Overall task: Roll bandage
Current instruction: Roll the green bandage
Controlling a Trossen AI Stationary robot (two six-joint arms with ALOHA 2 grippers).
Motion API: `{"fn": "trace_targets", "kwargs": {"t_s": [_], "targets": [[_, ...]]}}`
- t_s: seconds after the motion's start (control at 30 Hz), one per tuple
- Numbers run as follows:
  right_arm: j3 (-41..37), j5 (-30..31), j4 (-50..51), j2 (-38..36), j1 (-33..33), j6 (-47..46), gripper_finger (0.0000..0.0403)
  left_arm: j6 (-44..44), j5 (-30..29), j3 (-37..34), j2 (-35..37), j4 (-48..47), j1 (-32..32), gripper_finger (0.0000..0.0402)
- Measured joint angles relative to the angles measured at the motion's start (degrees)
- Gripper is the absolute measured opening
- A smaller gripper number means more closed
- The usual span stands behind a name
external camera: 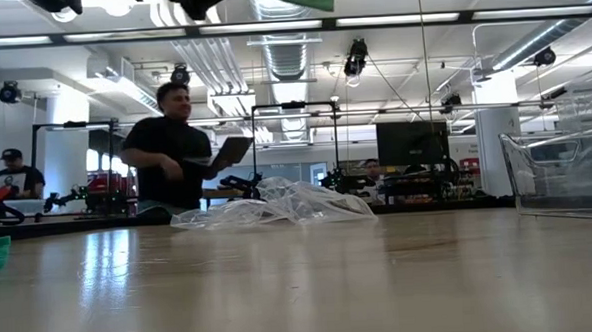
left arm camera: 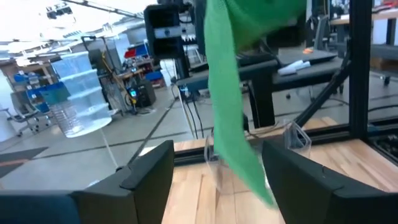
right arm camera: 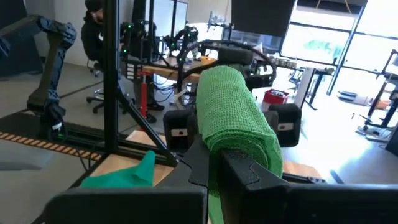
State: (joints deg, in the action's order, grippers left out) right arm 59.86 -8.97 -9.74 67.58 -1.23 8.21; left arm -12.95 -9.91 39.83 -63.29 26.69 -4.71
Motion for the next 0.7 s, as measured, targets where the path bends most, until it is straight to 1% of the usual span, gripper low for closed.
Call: {"fn": "trace_targets", "kwargs": {"t_s": [0.17, 0.37, 0.53, 0.7], "targets": [[-0.04, 0.02, -0.03, 0.72, 0.02, 1.0, 0.0003, 0.01, 0.02, 0.43, -0.2, 1.42, 0.04, 0.0253], [-0.06, 0.04, 0.1, 1.22, 0.13, 1.68, 0.0003, 0.26, 1.49, 2.2, -3.13, 3.39, 0.04, 0.027], [-0.09, 0.02, -0.15, 1.19, 0.13, 1.88, 0.0003, 0.99, 2.2, 4.47, -5.3, 4.3, 0.04, 0.0264], [-0.09, -0.02, -0.06, 1.22, 0.13, 1.67, 0.0003, 0.39, 0.18, 6.8, -7.92, 4.29, 0.04, 0.0245]]}}
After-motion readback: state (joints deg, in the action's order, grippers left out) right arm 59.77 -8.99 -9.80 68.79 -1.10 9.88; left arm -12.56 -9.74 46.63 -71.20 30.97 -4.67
